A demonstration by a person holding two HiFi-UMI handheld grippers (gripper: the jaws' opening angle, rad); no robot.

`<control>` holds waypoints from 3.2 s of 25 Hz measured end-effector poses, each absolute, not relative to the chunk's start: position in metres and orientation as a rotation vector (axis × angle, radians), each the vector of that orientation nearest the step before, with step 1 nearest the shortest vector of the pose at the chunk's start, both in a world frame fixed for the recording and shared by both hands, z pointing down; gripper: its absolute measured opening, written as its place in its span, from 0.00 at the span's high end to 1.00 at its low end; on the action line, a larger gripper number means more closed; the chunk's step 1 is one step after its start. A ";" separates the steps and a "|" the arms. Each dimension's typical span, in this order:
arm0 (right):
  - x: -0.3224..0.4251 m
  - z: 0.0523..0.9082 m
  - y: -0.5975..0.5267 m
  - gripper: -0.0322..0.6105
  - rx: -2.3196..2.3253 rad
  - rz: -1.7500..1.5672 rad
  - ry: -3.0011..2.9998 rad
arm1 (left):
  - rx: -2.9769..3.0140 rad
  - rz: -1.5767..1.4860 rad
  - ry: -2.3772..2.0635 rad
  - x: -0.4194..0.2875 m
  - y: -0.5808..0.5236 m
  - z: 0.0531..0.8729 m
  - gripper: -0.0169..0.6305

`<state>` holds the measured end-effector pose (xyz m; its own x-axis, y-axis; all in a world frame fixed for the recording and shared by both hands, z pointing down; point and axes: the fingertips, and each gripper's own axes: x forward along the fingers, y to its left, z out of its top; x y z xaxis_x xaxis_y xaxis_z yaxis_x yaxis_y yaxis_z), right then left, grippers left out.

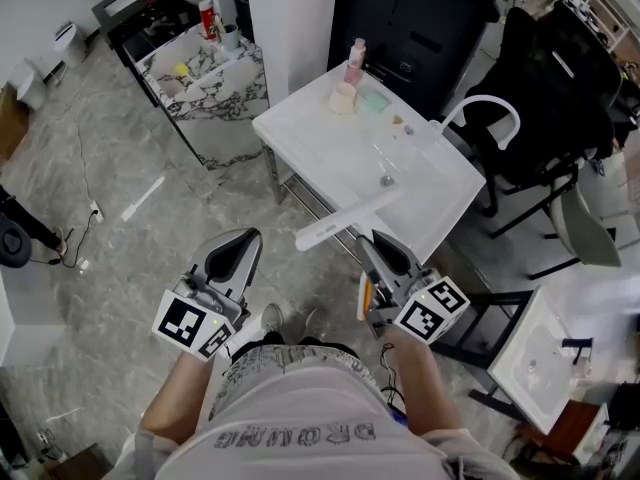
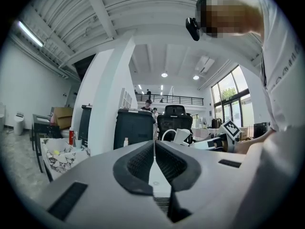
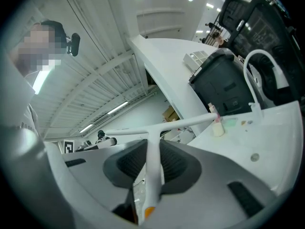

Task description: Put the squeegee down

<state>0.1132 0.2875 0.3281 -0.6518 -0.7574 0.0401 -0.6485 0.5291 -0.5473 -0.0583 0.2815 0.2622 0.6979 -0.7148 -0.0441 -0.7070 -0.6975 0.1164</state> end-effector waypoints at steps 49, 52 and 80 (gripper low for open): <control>0.144 0.347 0.218 0.81 -1.187 -0.797 2.605 | 2.778 -0.174 -1.227 -0.031 0.213 0.276 0.94; 0.138 0.347 0.201 0.81 -1.191 -0.799 2.611 | 2.773 -0.174 -1.222 -0.036 0.194 0.279 0.94; 0.090 0.369 0.047 0.81 -1.287 -0.882 2.581 | 2.744 -0.121 -1.094 -0.077 0.024 0.309 0.94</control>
